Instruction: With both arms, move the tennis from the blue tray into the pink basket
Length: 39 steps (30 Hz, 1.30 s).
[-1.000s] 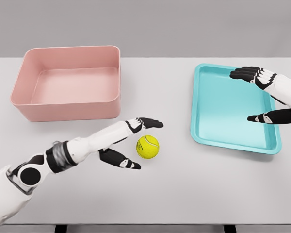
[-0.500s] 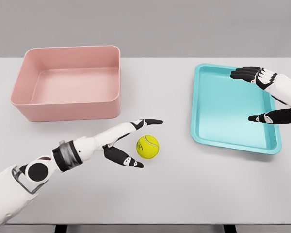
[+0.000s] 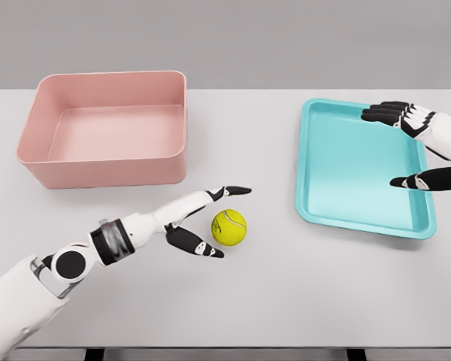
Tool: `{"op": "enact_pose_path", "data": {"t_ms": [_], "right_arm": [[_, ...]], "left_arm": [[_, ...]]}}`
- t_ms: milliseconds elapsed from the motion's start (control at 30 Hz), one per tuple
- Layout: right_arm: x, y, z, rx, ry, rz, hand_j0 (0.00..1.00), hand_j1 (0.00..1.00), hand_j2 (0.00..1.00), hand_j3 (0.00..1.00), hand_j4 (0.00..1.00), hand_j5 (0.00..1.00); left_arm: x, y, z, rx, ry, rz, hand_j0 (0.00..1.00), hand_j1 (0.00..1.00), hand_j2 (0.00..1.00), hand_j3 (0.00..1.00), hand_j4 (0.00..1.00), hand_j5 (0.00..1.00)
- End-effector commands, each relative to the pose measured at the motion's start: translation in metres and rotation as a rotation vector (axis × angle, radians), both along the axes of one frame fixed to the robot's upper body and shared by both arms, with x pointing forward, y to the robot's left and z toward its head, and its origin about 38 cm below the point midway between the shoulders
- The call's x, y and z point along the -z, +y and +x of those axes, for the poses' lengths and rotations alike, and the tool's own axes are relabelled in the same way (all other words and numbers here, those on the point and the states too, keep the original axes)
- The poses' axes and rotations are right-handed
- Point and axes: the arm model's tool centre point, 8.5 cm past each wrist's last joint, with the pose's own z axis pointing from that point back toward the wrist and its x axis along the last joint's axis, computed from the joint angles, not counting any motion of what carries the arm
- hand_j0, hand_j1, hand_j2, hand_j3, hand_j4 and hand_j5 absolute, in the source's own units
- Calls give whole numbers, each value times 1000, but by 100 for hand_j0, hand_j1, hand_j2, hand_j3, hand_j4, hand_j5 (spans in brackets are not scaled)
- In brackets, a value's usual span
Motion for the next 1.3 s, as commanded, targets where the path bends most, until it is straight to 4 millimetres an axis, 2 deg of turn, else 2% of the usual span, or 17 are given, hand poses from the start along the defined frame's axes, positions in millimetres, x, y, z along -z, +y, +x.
{"op": "enact_pose_path", "data": {"t_ms": [0,167,400,833,900,1200,1267], "right_arm": [[-1,-1,0,-1,3,2,100,100,100,100,100,100],[-1,-1,0,-1,6,2,100,100,100,100,100,100],[-1,-2,-1,-2,12,-15,100,100,100,100,100,100],[1,-5,-3,2,23,-21,100,100,100,100,100,100],[1,-5,-3,2,23,-21,100,100,100,100,100,100],[0,-7,-3,3,25,-29,100,100,100,100,100,100],[0,-7,-3,3,25,-29,100,100,100,100,100,100]], "left_arm": [[5,-2,1,-5,8,6,98,98,98,98,98,98],[14,-8,4,-11,-10,44,98,98,98,98,98,98],[18,-9,4,-15,-5,45,86,86,86,86,86,86],[21,-10,2,-10,3,48,86,86,86,86,86,86],[22,-10,1,-10,6,48,81,81,81,81,81,81],[24,-11,-1,-7,11,51,80,80,80,80,80,80],[24,-12,-1,-6,10,50,76,76,76,76,76,76]]}}
